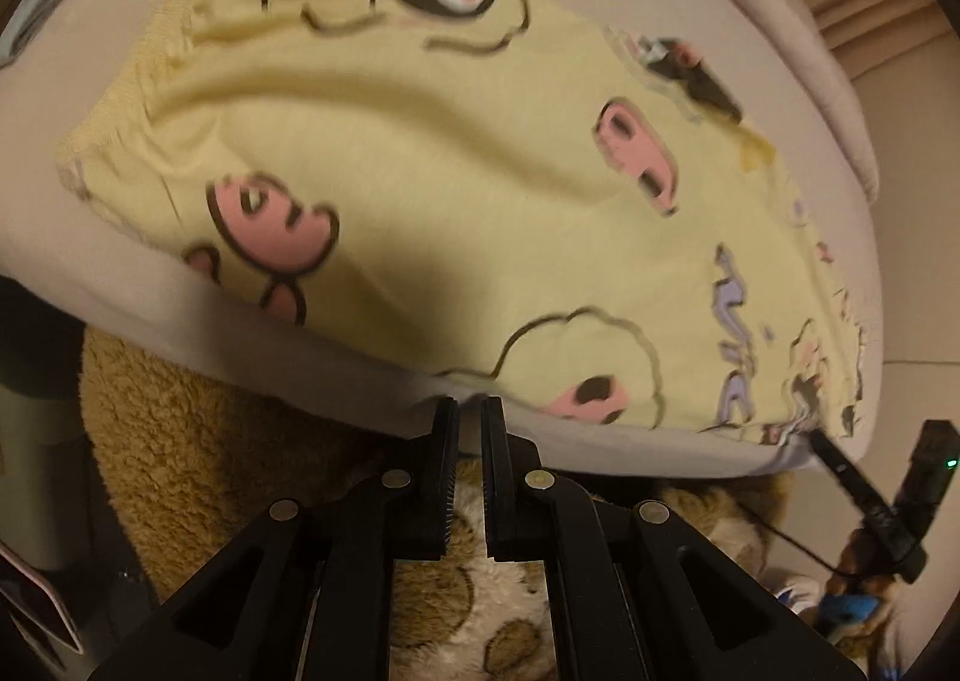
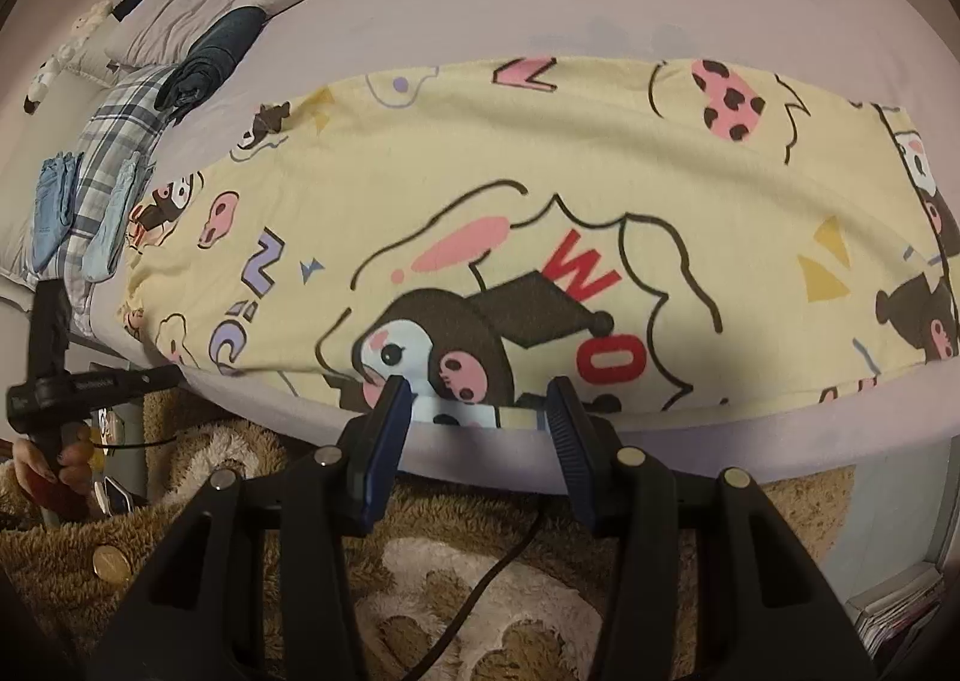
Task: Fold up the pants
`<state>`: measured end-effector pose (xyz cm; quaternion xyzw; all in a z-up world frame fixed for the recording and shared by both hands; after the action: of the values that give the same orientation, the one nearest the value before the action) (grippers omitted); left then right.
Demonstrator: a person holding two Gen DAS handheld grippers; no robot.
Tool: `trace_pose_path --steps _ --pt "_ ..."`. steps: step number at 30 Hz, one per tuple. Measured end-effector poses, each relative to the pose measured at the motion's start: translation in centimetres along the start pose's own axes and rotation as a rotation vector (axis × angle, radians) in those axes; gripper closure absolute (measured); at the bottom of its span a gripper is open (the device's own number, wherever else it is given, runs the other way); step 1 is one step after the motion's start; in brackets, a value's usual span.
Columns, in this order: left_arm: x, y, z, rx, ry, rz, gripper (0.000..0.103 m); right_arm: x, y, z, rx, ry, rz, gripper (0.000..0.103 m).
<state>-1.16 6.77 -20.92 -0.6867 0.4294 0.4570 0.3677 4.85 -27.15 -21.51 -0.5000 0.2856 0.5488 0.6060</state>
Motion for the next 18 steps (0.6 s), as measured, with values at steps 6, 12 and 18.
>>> trace_pose_path --steps 6,12,18 --pt "-1.8 -1.5 -0.9 0.040 -0.009 -0.060 0.102 0.4 1.1 -0.1 0.023 -0.011 0.010 0.055" --pt "-1.7 -2.9 -2.8 0.086 -0.002 -0.093 0.102 1.2 0.4 -0.2 -0.019 0.059 -0.013 0.057" --pt "-1.3 -3.0 -4.2 0.121 0.021 -0.086 0.102 1.9 -0.7 0.1 -0.096 0.148 -0.057 0.058"
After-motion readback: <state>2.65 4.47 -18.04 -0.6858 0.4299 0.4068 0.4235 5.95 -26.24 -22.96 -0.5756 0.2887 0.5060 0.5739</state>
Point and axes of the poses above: each gripper's, at about its wrist camera, not at the fingertips, and x roughly the way its jaws point, z to its left, y to its underside, the point moved 10 cm from there along x, roughly the way its jaws point, and after that the axes turned 2 degrees about -y, right-handed, at the moved point
